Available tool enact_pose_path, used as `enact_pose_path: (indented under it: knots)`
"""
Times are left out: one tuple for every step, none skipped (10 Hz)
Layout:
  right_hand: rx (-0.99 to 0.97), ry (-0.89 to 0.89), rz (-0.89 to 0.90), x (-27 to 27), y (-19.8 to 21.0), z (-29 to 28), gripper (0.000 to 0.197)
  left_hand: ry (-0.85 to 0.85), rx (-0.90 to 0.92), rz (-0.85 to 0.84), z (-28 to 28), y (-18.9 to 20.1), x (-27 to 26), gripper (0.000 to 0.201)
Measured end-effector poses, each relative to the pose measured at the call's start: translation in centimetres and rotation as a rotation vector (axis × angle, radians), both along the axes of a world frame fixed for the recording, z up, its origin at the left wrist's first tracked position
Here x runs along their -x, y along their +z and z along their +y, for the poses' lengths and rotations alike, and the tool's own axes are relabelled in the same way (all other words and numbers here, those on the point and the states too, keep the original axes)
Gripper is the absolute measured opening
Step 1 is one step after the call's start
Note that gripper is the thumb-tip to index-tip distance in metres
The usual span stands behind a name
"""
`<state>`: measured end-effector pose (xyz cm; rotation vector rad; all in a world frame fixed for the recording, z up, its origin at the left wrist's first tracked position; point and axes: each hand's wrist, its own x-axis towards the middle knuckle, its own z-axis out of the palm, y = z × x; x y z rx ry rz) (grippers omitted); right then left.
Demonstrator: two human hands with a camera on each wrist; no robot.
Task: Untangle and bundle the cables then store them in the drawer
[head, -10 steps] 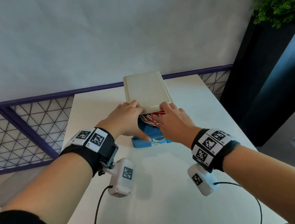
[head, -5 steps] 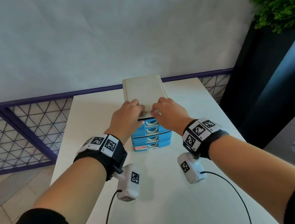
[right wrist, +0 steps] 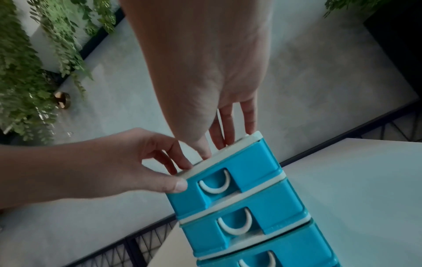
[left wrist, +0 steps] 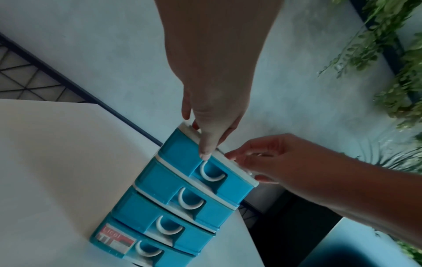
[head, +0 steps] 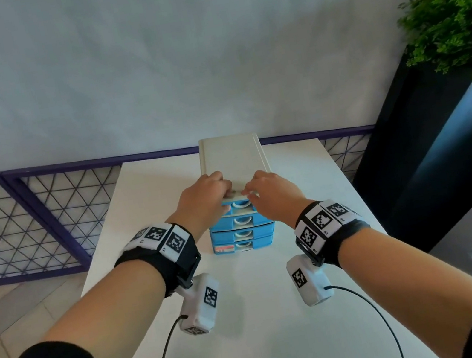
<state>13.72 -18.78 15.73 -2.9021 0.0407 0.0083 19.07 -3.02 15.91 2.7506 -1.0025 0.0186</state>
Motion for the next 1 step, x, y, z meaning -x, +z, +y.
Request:
enact_pose_path:
  knots:
    - [-0.103, 0.053, 0.150, 2.42, 0.26, -1.13, 0.040, -0.014, -0.043, 0.155, 1.95, -0.76, 1.07, 0.045]
